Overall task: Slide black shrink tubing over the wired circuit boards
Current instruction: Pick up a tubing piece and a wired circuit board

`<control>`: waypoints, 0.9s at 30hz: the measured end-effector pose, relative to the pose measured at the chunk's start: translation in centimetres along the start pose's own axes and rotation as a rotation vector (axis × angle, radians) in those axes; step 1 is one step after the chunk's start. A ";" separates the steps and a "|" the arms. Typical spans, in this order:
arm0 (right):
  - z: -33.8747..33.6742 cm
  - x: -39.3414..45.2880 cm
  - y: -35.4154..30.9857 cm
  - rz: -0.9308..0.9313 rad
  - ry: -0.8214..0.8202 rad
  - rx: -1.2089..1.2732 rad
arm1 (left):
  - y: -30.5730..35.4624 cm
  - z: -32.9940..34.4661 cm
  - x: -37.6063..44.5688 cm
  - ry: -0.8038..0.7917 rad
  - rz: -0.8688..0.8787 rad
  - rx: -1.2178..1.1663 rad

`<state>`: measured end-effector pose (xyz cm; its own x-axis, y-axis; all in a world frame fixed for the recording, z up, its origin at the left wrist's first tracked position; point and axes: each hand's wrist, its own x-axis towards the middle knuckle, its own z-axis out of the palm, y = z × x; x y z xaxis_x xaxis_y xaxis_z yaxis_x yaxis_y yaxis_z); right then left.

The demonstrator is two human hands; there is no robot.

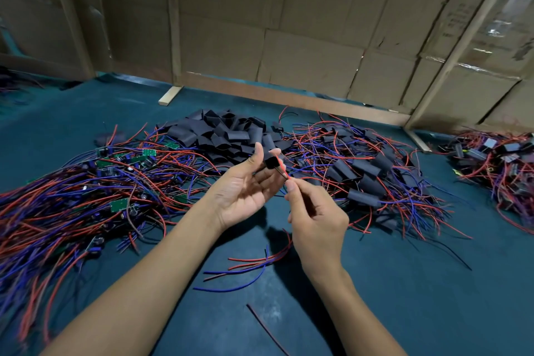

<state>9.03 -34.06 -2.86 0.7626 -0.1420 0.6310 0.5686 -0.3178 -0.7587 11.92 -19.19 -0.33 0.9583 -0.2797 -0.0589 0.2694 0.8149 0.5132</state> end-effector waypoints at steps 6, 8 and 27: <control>-0.1 0.1 0.1 -0.153 -0.020 -0.119 | -0.3 0.2 0.0 0.076 0.053 0.051; -0.2 0.0 0.0 -0.154 -0.027 -0.114 | -0.4 0.4 0.0 0.097 0.079 0.037; -0.4 1.2 -1.6 0.581 -0.117 0.530 | -1.9 0.3 -0.1 -0.099 0.113 0.652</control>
<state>8.94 -34.07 -0.78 0.9929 -0.0395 0.1121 0.1186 0.2696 -0.9556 11.26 -20.88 -1.01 0.9555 -0.2814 0.0888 0.0251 0.3775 0.9257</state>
